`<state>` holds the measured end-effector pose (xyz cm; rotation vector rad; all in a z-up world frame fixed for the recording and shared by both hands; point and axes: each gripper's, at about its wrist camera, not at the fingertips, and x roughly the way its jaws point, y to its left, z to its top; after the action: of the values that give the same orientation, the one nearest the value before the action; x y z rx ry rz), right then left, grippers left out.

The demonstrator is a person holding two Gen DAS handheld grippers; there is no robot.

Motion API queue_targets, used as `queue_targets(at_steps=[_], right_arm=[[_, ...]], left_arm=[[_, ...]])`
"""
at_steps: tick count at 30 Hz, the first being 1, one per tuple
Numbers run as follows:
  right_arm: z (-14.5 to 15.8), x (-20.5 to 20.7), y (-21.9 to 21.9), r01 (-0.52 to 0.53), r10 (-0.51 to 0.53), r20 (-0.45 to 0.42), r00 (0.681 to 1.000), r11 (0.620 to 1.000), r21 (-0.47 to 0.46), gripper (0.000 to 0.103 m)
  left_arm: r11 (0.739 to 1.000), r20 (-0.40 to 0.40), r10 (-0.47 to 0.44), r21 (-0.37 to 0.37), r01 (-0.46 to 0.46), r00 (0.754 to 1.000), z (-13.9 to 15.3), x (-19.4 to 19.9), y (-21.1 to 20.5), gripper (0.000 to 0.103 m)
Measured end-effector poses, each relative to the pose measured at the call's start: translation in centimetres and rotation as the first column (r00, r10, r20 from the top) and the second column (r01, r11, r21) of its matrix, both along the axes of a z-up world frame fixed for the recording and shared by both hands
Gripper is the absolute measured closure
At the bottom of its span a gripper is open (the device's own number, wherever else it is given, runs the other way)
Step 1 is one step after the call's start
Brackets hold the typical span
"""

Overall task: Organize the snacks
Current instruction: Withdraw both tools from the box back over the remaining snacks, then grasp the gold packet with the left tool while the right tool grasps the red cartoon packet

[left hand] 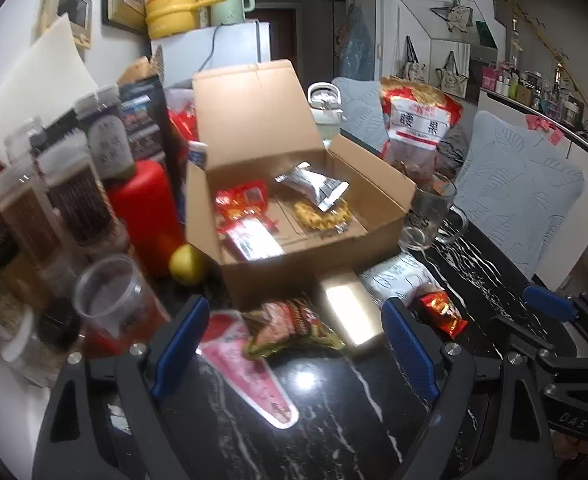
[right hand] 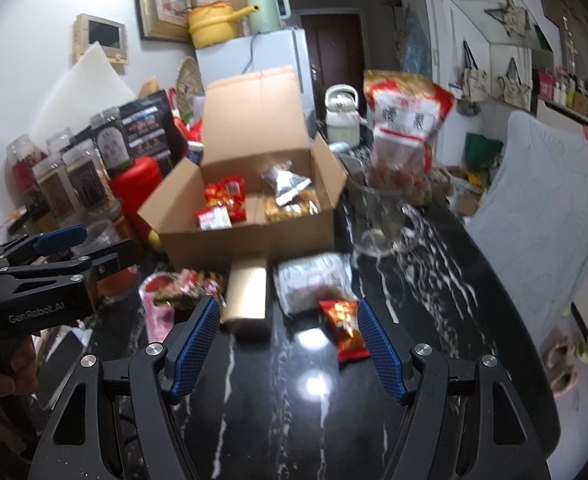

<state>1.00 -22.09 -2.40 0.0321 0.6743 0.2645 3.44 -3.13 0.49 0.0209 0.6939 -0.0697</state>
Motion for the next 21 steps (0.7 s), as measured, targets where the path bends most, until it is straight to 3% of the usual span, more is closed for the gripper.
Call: queue_targets(at_steps=[21], right_arm=[[-6.8,4.6,-3.6,0.05,-0.053,-0.163,0.985,0.999,-0.019,0.031]], left_arm=[[0.995,-0.166,-0.074,-0.073,0.063,0.983,-7.0,6.0,-4.6,0.014]])
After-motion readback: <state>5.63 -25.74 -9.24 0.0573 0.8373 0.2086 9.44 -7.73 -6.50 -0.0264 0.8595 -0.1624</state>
